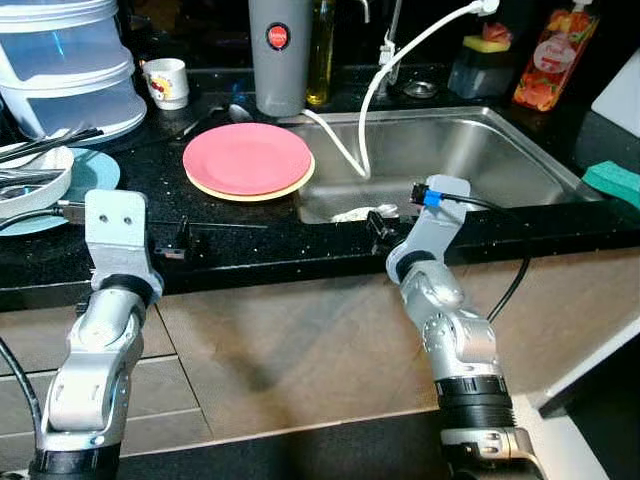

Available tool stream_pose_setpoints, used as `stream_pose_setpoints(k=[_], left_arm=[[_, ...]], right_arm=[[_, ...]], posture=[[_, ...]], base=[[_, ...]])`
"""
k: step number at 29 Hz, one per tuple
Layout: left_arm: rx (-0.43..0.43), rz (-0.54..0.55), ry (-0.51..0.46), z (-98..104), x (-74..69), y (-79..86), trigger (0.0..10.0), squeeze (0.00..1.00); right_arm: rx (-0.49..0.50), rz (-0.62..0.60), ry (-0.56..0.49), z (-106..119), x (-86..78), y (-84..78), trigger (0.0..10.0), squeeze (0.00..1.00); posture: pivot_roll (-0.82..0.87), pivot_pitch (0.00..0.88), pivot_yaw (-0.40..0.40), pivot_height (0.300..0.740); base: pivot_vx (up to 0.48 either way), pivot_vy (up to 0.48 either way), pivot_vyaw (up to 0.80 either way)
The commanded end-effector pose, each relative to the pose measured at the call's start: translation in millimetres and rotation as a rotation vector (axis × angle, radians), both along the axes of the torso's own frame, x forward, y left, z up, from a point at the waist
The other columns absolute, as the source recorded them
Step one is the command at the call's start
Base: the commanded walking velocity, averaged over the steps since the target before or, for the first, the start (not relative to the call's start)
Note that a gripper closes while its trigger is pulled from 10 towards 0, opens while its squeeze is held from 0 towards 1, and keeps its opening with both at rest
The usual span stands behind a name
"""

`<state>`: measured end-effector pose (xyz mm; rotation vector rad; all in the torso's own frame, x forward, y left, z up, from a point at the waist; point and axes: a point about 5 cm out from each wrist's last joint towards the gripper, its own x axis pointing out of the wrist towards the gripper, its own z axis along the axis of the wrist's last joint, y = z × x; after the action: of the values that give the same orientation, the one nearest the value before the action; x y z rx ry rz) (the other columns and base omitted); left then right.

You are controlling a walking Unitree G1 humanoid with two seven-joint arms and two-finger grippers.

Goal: Kitchen organization

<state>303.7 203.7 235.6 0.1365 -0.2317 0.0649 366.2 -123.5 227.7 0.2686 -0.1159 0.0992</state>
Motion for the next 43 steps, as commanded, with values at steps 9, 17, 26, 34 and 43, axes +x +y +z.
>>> stream_pose_setpoints(k=[9,17,26,34,43], left_arm=[[-0.010,0.005,0.027,-5.4,1.4,-1.8,10.0,0.00],[-0.013,0.014,0.030,-6.1,1.7,-0.4,10.0,0.00],[-0.019,0.032,0.072,-13.7,3.0,1.1,10.0,0.00],[-0.012,0.031,0.122,-18.2,4.5,-1.1,10.0,0.00],[-0.076,-0.062,0.238,-44.1,3.2,-5.0,10.0,0.00]], right_arm=[[0.010,-0.003,0.016,-4.2,0.0,-1.8,10.0,0.00],[0.009,0.000,0.016,-4.1,0.4,-0.9,10.0,0.00],[0.025,0.000,0.044,-10.3,0.4,-3.5,10.0,0.00],[0.085,0.003,0.158,-40.9,-5.1,-13.7,10.0,0.00],[0.038,-0.044,0.203,-64.8,-24.5,-23.1,10.0,0.00]], posture=[[0.00,0.105,0.013,0.740],[0.00,0.105,0.011,0.740],[0.00,0.100,0.004,0.740],[0.01,0.099,0.001,0.740],[-0.03,0.071,0.057,0.740]], base=[[0.000,0.000,0.00],[0.000,0.000,0.00],[0.000,0.000,0.00],[0.000,0.000,0.00],[0.000,0.000,0.00]])
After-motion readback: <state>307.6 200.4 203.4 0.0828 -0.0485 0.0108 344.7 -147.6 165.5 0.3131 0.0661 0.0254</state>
